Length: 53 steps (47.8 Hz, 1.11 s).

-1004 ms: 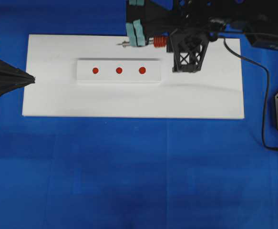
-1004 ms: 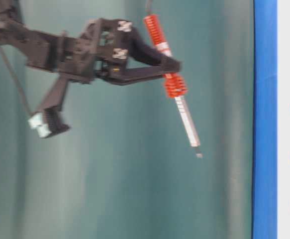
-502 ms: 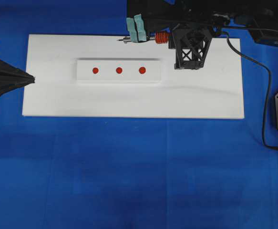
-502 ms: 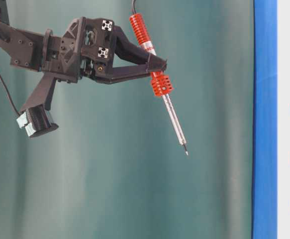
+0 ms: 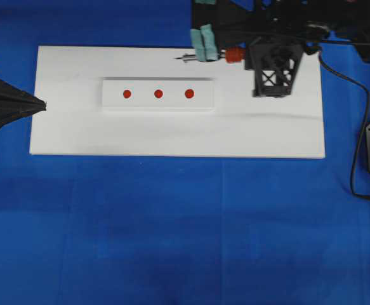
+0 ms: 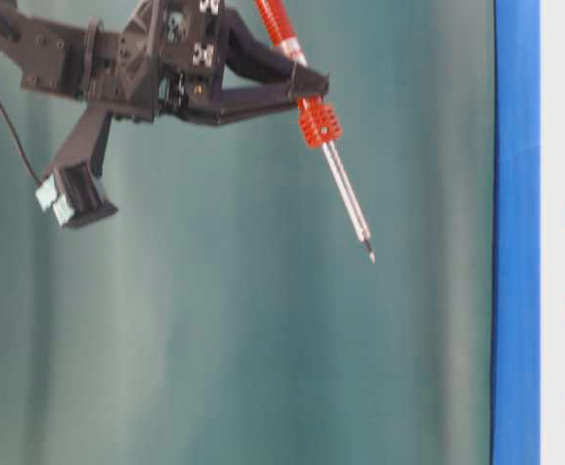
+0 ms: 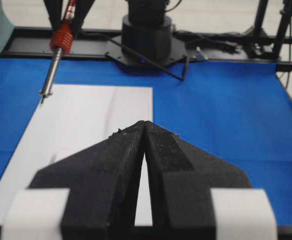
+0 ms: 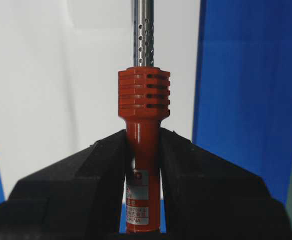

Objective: Touch the tip of the soldering iron to the mark.
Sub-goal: 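Raise the iron tip and shift it right toward the right dot, then lower the iron tip onto the right red dot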

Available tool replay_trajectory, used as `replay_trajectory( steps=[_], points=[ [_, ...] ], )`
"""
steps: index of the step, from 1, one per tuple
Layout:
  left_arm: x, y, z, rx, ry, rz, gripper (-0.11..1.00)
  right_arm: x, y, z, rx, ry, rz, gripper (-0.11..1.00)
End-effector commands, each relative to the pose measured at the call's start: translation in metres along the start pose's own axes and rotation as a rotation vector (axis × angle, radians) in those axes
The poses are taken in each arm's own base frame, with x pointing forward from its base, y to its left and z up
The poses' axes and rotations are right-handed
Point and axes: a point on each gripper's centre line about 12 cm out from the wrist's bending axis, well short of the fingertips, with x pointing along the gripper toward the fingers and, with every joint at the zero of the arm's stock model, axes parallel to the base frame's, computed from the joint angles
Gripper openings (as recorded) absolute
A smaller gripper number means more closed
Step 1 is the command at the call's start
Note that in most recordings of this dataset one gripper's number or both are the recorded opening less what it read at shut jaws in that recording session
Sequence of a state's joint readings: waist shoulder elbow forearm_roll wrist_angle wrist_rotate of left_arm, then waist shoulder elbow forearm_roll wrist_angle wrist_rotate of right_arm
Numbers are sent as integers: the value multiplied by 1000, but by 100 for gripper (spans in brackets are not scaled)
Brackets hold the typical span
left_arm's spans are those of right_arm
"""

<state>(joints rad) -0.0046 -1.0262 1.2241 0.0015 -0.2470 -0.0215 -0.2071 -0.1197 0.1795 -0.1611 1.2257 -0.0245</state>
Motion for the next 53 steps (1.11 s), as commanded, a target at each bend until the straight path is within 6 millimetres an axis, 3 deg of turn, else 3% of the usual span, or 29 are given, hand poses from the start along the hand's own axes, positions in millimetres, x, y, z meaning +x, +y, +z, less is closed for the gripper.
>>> replay_trajectory(
  steps=[1, 13, 37, 53],
  points=[
    [1, 0, 5, 0, -15, 0, 2, -17, -1, -7, 8, -44, 2, 6],
    [1, 0, 4, 0, -14, 0, 2, -19, 4, -26, 7, -42, 18, 6],
    [1, 0, 4, 0, -11, -2, 2, -17, 4, -25, 8, -50, 20, 6],
    [1, 0, 3, 0, -9, -2, 2, 15, 10, -31, 16, 12, 28, 6]
  ],
)
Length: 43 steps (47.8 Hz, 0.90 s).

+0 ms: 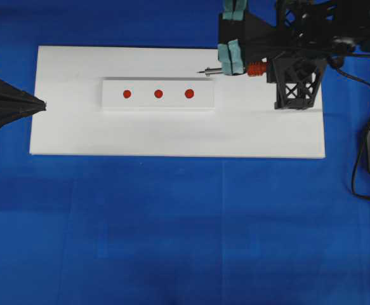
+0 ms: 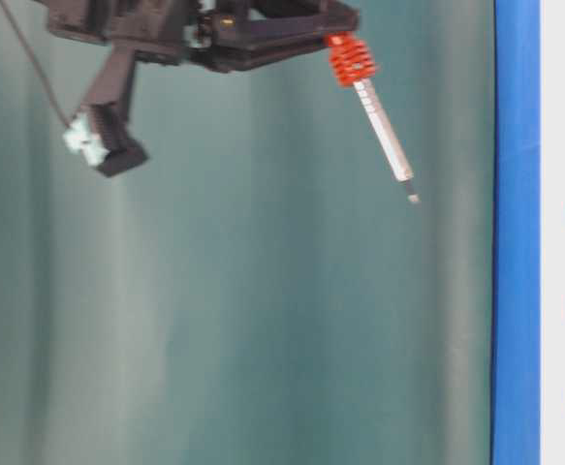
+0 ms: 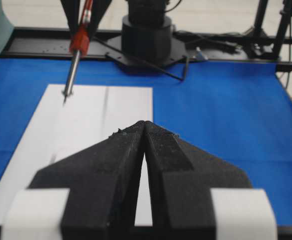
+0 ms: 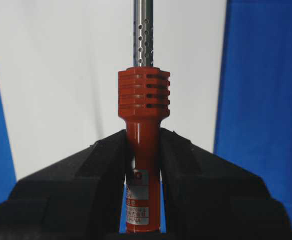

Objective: Touch the tip of the soldering iron to the mark.
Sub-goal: 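Lower the iron tip onto the right red dot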

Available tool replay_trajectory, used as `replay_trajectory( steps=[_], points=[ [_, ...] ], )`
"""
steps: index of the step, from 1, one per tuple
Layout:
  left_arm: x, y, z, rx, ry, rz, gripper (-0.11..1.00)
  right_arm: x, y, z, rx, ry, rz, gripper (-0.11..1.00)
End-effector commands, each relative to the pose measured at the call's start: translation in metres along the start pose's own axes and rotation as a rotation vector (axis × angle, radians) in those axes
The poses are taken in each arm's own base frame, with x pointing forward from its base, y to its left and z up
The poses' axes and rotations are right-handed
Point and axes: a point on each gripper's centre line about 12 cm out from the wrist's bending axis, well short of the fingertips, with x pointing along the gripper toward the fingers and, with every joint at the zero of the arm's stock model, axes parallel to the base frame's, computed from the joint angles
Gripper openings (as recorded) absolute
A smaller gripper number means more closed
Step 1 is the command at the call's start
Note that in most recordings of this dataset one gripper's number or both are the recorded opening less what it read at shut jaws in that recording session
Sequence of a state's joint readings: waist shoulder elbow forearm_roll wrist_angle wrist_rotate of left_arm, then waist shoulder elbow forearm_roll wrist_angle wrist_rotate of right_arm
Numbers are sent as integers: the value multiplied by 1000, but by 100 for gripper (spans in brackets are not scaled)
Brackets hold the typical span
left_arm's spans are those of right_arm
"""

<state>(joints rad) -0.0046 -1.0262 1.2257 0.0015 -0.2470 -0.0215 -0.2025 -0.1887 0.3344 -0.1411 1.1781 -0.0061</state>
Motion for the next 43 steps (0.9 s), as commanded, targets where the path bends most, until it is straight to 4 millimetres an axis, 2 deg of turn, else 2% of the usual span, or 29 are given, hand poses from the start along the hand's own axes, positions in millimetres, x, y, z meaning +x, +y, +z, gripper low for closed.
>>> replay_trajectory(
  steps=[1, 20, 30, 43],
  points=[
    [1, 0, 4, 0, -12, -2, 2, 3, 1, 2, 6, -25, 4, 6],
    [1, 0, 4, 1, -12, -2, 2, 67, 12, -1, -6, -7, 22, 6],
    [1, 0, 4, 0, -11, 0, 2, 86, 14, -1, -4, 0, 29, 6],
    [1, 0, 4, 0, -11, -2, 2, 97, 9, -6, 12, -1, 28, 6]
  ],
)
